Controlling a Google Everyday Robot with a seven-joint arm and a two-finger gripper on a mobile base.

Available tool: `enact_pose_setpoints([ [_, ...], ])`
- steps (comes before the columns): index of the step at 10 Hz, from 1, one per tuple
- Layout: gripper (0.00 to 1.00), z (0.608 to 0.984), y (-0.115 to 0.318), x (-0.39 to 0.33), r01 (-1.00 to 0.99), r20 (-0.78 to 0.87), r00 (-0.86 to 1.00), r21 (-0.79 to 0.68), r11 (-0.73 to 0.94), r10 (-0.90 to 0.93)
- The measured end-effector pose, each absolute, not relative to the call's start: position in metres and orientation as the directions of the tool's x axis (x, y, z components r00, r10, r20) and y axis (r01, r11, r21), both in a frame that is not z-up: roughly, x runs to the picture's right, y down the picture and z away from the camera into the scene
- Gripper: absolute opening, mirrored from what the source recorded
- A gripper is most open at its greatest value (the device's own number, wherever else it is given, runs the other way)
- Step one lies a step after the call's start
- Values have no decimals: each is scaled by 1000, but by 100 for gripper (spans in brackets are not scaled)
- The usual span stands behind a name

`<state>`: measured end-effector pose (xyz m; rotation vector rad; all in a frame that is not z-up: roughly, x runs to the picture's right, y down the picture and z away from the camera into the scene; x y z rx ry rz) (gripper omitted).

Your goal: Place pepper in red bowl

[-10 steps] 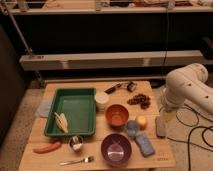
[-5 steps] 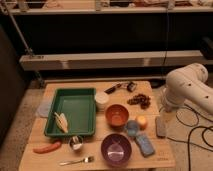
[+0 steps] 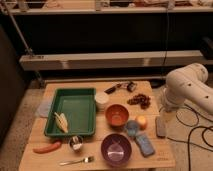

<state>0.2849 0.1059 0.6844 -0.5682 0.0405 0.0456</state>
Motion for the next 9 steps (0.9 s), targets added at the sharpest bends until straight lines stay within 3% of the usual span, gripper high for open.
enact_pose_setpoints([
  [5,65,683,106,283,-47,-49,998,-534,844,24],
  [9,65,656,111,238,122,60,992,-506,854,-107],
])
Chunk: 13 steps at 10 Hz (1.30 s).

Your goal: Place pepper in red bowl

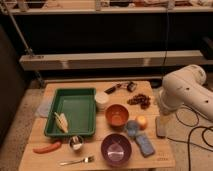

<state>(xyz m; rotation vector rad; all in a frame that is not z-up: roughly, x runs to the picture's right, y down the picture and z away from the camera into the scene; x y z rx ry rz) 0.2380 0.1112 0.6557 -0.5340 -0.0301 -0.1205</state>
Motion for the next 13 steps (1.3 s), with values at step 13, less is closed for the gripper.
enact_pose_setpoints([
  [13,65,597,157,77,502,365,856,-414,759,-367],
])
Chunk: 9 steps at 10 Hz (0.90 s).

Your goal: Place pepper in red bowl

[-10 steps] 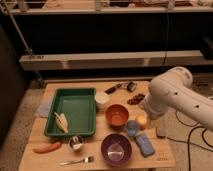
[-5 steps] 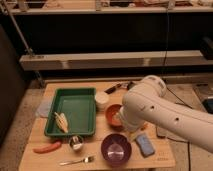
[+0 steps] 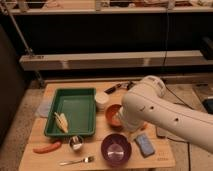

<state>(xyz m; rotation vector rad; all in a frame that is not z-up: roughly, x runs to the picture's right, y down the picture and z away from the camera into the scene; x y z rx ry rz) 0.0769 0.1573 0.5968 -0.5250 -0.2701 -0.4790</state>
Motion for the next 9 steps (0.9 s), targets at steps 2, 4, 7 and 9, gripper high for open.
enact_pose_setpoints([
  [2,65,590,146,65,558,447,805,-349,753,-389],
  [4,65,579,133,35,613,514,746,-279,739,-424],
  [7,65,562,119,-40,697,609,632,-176,696,-479],
  [9,65,552,118,-94,748,668,544,-112,655,-507],
])
